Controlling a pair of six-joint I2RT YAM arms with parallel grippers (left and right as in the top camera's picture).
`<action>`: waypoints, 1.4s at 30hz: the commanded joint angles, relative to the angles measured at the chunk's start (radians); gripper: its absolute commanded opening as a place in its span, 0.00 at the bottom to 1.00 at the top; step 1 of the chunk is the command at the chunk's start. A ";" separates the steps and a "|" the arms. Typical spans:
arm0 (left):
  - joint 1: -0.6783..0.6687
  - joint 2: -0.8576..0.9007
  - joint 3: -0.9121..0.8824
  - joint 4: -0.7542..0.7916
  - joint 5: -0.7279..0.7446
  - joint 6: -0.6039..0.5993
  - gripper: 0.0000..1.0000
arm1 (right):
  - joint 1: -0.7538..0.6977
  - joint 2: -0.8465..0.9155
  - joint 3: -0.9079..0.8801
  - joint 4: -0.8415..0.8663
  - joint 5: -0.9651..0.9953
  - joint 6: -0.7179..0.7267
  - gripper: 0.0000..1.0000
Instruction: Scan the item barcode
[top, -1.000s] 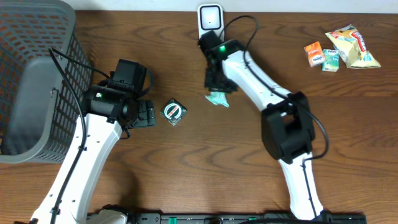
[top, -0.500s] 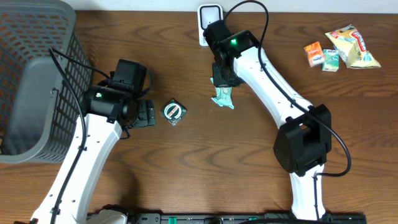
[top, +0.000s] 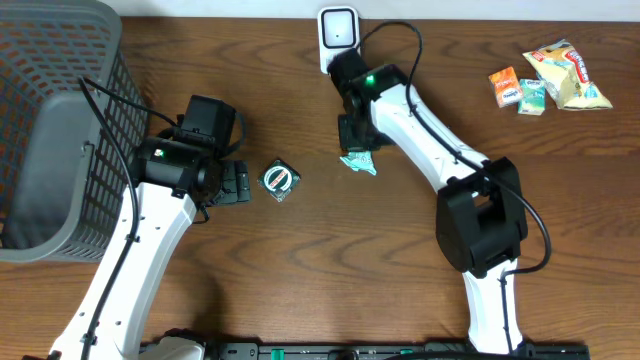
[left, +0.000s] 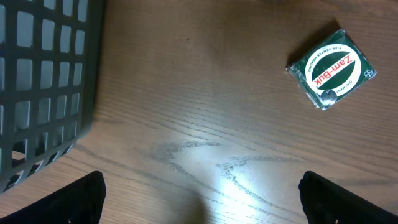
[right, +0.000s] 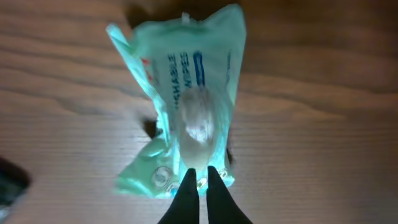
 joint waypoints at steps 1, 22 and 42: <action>0.003 0.004 0.000 -0.003 -0.010 -0.002 0.98 | 0.003 0.014 -0.097 0.058 -0.008 0.006 0.01; 0.003 0.004 0.000 -0.003 -0.010 -0.002 0.98 | 0.002 -0.092 -0.003 0.005 0.002 -0.037 0.01; 0.003 0.004 0.000 -0.003 -0.010 -0.002 0.98 | -0.003 0.126 -0.039 0.144 0.073 -0.021 0.01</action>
